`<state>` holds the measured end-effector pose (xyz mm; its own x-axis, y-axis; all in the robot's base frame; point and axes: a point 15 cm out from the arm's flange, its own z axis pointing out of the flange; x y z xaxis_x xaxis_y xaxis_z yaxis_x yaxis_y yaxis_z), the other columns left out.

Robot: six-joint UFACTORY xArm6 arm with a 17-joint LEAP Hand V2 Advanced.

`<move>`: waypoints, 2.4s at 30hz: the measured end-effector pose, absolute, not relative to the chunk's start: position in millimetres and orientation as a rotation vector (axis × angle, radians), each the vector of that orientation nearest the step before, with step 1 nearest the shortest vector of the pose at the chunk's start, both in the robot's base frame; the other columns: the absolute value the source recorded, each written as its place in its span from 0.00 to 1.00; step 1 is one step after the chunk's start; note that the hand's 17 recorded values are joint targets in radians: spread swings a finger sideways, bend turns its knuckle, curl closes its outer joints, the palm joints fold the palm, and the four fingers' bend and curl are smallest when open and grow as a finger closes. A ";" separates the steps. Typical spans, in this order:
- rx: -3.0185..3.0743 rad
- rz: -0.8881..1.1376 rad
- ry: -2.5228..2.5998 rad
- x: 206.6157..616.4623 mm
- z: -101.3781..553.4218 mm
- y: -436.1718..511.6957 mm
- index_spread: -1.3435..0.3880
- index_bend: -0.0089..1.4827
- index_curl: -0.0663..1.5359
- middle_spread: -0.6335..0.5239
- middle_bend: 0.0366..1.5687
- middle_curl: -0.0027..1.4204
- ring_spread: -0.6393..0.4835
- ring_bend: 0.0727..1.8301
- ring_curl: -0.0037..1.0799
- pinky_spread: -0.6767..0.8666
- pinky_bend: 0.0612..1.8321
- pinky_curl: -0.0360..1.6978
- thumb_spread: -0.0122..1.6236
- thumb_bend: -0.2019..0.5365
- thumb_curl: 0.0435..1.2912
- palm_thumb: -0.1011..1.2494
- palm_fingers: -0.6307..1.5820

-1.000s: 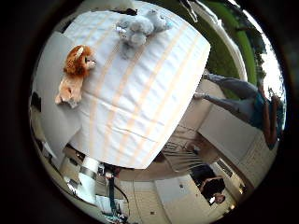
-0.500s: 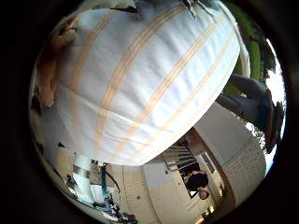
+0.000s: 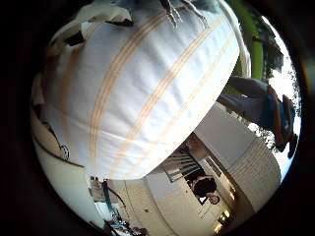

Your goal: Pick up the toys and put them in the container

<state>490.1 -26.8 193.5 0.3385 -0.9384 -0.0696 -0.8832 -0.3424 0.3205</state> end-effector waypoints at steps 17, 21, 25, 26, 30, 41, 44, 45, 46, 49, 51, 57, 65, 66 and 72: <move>2.571 -0.092 -1.930 403.0 406.3 -13.9 0.26 0.41 0.03 0.32 0.68 0.72 0.48 0.71 0.76 0.56 0.77 0.41 0.72 0.25 0.44 0.83 0.72; 2.597 -0.073 -1.999 375.2 427.4 9.5 0.24 0.45 0.03 0.32 0.69 0.74 0.48 0.72 0.77 0.55 0.77 0.43 0.72 0.24 0.45 0.81 0.70; 2.598 -0.108 -2.092 369.6 438.2 20.0 0.22 0.47 0.03 0.31 0.70 0.75 0.47 0.73 0.78 0.55 0.77 0.45 0.73 0.21 0.44 0.76 0.68; 2.596 -0.099 -2.110 367.6 441.4 18.5 0.25 0.53 0.05 0.33 0.65 0.73 0.51 0.70 0.75 0.56 0.74 0.45 0.73 0.21 0.42 0.73 0.67; 2.567 -0.124 -2.130 357.5 429.8 14.0 0.37 0.58 0.09 0.36 0.52 0.67 0.54 0.62 0.70 0.58 0.68 0.46 0.73 0.22 0.39 0.68 0.54; 2.486 -0.070 -2.075 371.7 390.9 -35.9 0.63 0.45 0.13 0.50 0.22 0.44 0.72 0.39 0.47 0.67 0.46 0.34 0.69 0.22 0.33 0.59 0.26; 2.448 -0.012 -2.030 385.7 378.7 -68.8 0.64 0.38 0.13 0.52 0.18 0.40 0.75 0.35 0.43 0.68 0.42 0.32 0.68 0.22 0.32 0.58 0.26; 2.437 0.005 -2.004 390.6 376.1 -77.8 0.65 0.37 0.13 0.52 0.18 0.39 0.75 0.35 0.42 0.68 0.41 0.31 0.68 0.22 0.32 0.58 0.26; 2.421 0.027 -1.972 396.4 373.7 -88.5 0.65 0.36 0.14 0.53 0.17 0.38 0.75 0.33 0.40 0.68 0.39 0.30 0.68 0.23 0.32 0.58 0.26; 2.367 0.080 -1.855 416.1 367.5 -115.9 0.65 0.33 0.14 0.54 0.16 0.36 0.76 0.28 0.37 0.68 0.34 0.28 0.68 0.22 0.30 0.57 0.25; 2.350 0.097 -1.790 433.0 362.5 -122.9 0.64 0.30 0.15 0.55 0.14 0.35 0.77 0.26 0.36 0.68 0.32 0.26 0.68 0.23 0.30 0.57 0.26; 2.351 0.090 -1.646 482.7 330.1 -114.7 0.62 0.22 0.16 0.55 0.10 0.31 0.77 0.21 0.32 0.68 0.25 0.23 0.68 0.25 0.28 0.59 0.27; 2.291 0.161 -1.392 545.7 287.2 -112.9 0.59 0.14 0.17 0.55 0.09 0.29 0.77 0.18 0.30 0.68 0.22 0.21 0.67 0.24 0.27 0.62 0.27; 2.286 0.168 -1.374 547.6 284.9 -112.2 0.58 0.13 0.17 0.55 0.09 0.28 0.77 0.17 0.30 0.68 0.21 0.21 0.67 0.25 0.27 0.63 0.27; 2.262 0.300 -1.196 582.5 260.0 -107.7 0.56 0.11 0.17 0.56 0.08 0.26 0.77 0.16 0.30 0.68 0.20 0.20 0.67 0.24 0.27 0.65 0.28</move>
